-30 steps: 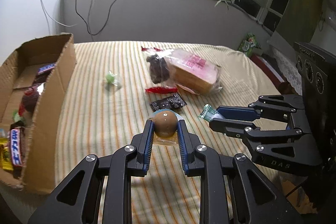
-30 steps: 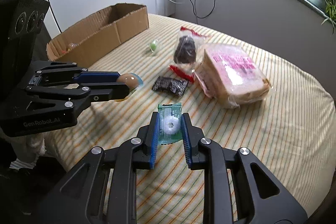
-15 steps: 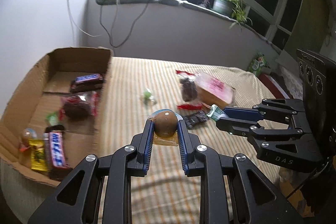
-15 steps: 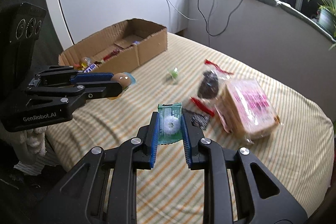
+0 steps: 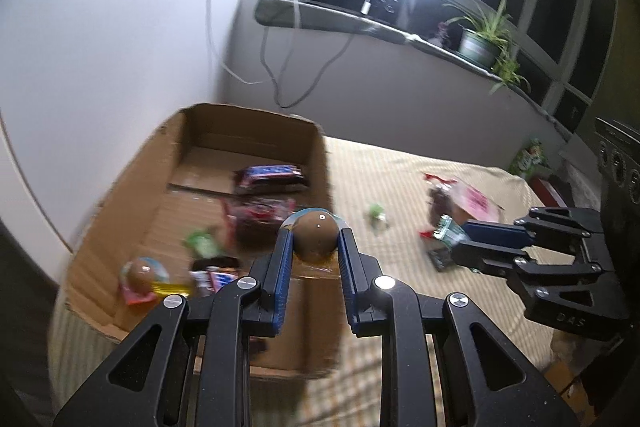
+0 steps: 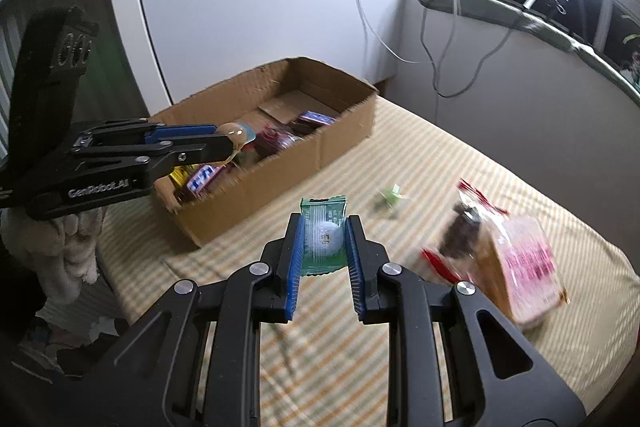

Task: Organize snacks
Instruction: 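Carry egg and mint packet into the box and open both tools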

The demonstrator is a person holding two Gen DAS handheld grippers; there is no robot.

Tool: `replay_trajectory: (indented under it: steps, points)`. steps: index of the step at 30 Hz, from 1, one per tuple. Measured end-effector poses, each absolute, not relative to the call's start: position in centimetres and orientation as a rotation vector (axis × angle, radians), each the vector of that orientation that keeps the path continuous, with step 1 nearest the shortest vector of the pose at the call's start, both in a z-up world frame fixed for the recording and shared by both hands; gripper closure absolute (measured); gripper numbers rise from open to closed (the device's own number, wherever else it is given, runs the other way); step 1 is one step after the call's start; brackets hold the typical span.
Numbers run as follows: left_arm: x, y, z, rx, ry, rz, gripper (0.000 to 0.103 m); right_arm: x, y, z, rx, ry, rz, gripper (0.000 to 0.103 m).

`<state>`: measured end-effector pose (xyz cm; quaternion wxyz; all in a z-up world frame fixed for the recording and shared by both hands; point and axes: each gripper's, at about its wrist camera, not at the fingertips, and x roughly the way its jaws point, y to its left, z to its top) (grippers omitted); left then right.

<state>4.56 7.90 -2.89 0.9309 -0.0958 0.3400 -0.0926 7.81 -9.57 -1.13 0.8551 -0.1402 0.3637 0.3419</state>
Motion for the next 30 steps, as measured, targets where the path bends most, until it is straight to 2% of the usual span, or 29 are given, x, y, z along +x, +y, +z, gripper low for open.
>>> replay_trajectory:
  steps: [13,30]
  points:
    - [6.1,12.5,-3.2,-0.205,0.700,-0.086,0.082,8.3,-4.0,-0.4,-0.311,0.744,0.811,0.082]
    - [6.9,14.1,-3.3,-0.203,0.704,-0.023,0.082,9.3,1.1,-1.7,-0.347,0.763,0.893,0.081]
